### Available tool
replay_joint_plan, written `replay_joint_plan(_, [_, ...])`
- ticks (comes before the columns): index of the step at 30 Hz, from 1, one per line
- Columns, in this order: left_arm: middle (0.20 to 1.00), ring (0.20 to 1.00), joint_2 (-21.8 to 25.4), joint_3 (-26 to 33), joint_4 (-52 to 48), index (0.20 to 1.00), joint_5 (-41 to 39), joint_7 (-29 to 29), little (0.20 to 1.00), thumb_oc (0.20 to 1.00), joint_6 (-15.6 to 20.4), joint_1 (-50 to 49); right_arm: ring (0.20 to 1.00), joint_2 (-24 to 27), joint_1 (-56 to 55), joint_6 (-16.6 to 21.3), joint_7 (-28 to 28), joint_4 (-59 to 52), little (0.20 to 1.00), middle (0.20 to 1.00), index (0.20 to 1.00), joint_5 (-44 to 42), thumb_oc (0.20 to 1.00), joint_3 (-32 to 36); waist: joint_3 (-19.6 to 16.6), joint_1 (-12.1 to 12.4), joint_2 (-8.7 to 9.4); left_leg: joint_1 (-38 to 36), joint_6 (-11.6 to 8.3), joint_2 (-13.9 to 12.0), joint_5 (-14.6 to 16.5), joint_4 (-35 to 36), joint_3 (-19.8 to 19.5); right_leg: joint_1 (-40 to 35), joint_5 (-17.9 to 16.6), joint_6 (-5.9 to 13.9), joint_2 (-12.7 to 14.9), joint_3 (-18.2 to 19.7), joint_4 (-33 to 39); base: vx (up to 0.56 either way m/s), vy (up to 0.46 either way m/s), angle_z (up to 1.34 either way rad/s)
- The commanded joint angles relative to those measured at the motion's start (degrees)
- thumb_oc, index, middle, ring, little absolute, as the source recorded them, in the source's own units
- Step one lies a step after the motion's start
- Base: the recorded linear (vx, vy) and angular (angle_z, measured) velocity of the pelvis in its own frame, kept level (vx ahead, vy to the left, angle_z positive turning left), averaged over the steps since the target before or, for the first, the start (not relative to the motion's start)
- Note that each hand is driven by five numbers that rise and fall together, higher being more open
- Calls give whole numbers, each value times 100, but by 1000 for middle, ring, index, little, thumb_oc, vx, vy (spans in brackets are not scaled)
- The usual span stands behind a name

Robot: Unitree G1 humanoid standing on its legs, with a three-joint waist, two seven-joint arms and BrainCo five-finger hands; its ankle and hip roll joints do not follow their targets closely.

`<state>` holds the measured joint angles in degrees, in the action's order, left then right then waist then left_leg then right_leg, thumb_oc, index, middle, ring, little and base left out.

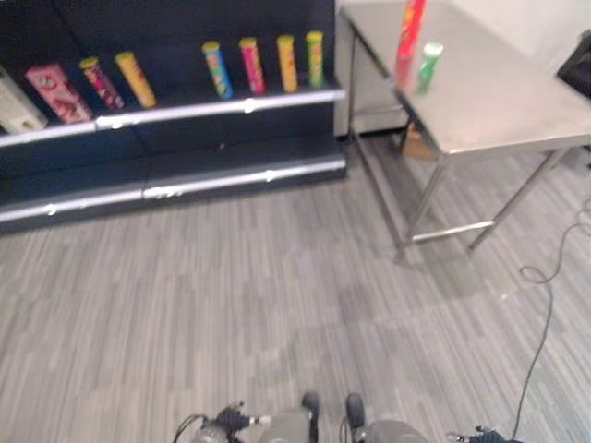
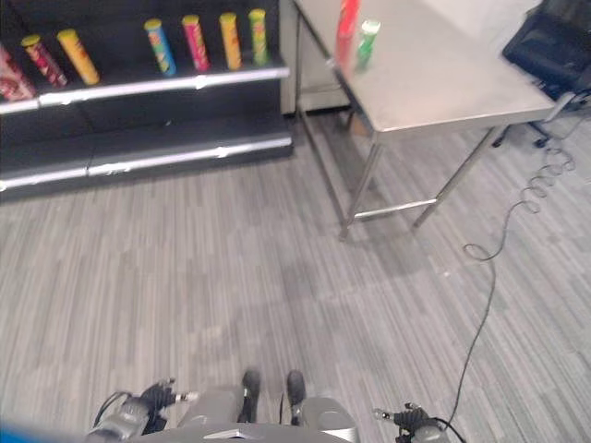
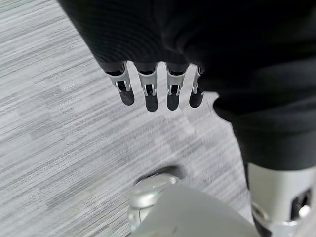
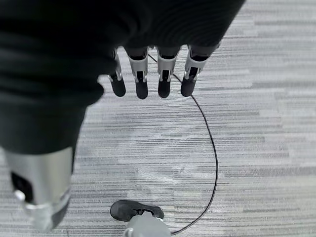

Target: Put the goods on the table back onto the shelves and tidy them up.

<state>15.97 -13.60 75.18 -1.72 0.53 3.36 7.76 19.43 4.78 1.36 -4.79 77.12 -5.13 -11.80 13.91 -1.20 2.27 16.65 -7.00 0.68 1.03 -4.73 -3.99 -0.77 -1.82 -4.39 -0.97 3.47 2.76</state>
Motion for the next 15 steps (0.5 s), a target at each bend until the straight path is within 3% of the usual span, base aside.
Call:
replay_joint_plan(1, [1000,1000,19,-135,-68,1000,-117,98,1000,1000,97,-321,1000,171,-233,92,-163,-258,1000,1000,1000,-186,1000,-134,-465,53,-67,110,439,-38,-659,578,84,-320,1020,665,-197,404,-489,422,114,-23])
replay_joint_plan(3, [1000,1000,8,-81,-34,1000,-107,79,1000,1000,89,-369,1000,149,-234,85,-132,-272,1000,1000,1000,-142,1000,-150,-518,93,-126,-114,427,-129,-760,852,124,-449,1105,677,-212,488,-473,424,141,-58])
replay_joint_plan(4, [1000,1000,-28,-24,42,1000,-37,84,1000,1000,74,-447,1000,111,-216,89,-100,-290,1000,1000,1000,-48,1000,-172,-703,153,-188,-242,431,-132,-983,804,146,-824,1190,748,-110,672,-349,510,190,-66])
replay_joint_plan(7, [1000,1000,-12,7,61,1000,-9,87,1000,1000,85,-482,1000,80,-220,75,-31,-336,1000,1000,1000,112,1000,-217,-861,198,-141,-440,500,-35,-902,751,279,-851,1189,899,228,667,-555,428,175,-68])
replay_joint_plan(10, [1000,1000,17,5,10,1000,-19,70,1000,1000,82,-455,1000,97,-131,59,5,-390,1000,1000,1000,247,1000,-294,-906,231,-128,-603,580,47,-766,731,425,-724,1082,1049,395,680,-974,336,160,-36])
replay_joint_plan(11, [1000,1000,61,-51,-81,1000,-4,68,1000,1000,94,-427,1000,113,-82,76,14,-513,1000,1000,1000,234,1000,-278,-912,221,-116,-807,678,159,-614,712,523,-525,685,1173,525,676,-1575,198,96,-23])
replay_joint_plan(12, [1000,1000,61,-51,-81,1000,-4,68,1000,1000,94,-427,1000,113,-82,76,14,-513,1000,1000,1000,234,1000,-278,-912,221,-116,-808,678,159,-614,713,524,-525,685,1173,525,676,-1575,307,145,-32])
replay_joint_plan(13, [1000,1000,84,-89,-114,1000,10,56,1000,1000,91,-407,1000,124,-82,88,21,-550,1000,1000,1000,185,1000,-234,-872,187,-93,-903,754,255,-505,670,547,-414,289,1226,616,664,-1968,219,116,-6])
replay_joint_plan(14, [1000,1000,116,-113,-173,1000,-11,55,1000,1000,83,-385,1000,134,-86,96,12,-577,1000,1000,1000,141,1000,-207,-817,133,-152,-1070,866,312,-364,593,529,-78,-291,1149,656,593,-2713,294,163,3])
replay_joint_plan(15, [1000,1000,141,-113,-189,1000,-10,64,1000,1000,79,-370,1000,132,-91,91,20,-592,1000,1000,1000,145,1000,-205,-764,102,-167,-1173,948,363,-273,548,515,73,-646,1125,713,577,-3072,244,162,15])
